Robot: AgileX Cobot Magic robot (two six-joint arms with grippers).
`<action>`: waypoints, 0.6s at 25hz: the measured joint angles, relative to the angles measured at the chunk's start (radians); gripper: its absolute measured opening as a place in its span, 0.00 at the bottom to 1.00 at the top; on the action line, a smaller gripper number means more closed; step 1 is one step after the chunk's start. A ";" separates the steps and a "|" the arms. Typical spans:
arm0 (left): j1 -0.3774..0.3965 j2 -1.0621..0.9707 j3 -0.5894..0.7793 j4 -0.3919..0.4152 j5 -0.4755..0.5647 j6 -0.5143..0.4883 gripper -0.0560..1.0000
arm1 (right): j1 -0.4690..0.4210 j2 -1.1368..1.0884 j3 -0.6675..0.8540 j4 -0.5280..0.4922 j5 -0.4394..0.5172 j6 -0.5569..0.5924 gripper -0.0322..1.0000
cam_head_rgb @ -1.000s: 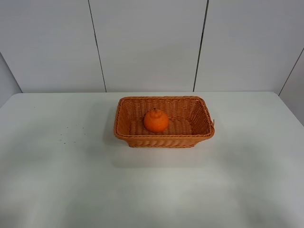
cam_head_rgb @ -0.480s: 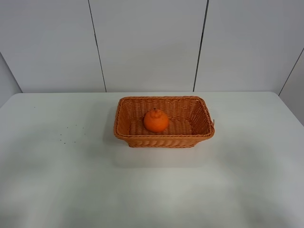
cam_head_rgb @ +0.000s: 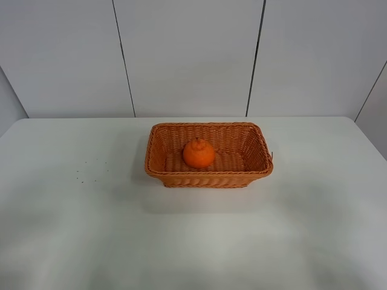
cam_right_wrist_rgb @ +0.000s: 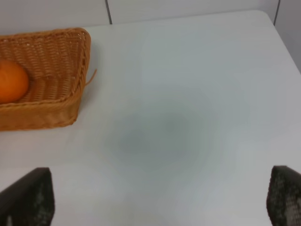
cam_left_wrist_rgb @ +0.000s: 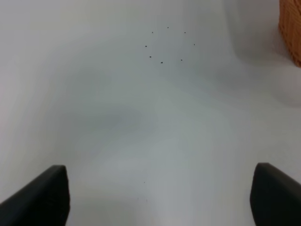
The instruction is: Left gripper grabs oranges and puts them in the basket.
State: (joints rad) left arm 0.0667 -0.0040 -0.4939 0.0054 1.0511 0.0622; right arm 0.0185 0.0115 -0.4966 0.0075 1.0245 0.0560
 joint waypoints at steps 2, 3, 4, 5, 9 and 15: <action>0.000 0.000 0.000 -0.005 0.000 0.000 0.88 | 0.000 0.000 0.000 0.000 0.000 0.000 0.70; 0.000 0.000 0.000 0.000 0.000 0.000 0.88 | 0.000 0.000 0.000 0.000 0.000 0.000 0.70; 0.000 0.000 0.000 -0.005 0.000 0.000 0.88 | 0.000 0.000 0.000 0.000 0.000 0.000 0.70; 0.000 0.000 0.000 -0.005 0.000 0.000 0.88 | 0.000 0.000 0.000 0.000 0.000 0.000 0.70; 0.000 0.000 0.000 -0.005 0.000 0.000 0.88 | 0.000 0.000 0.000 0.000 0.000 0.000 0.70; 0.000 0.000 0.000 -0.005 0.000 -0.016 0.88 | 0.000 0.000 0.000 0.000 0.000 0.000 0.70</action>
State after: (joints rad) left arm 0.0667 -0.0040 -0.4939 0.0000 1.0511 0.0458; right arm 0.0185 0.0115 -0.4966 0.0075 1.0245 0.0560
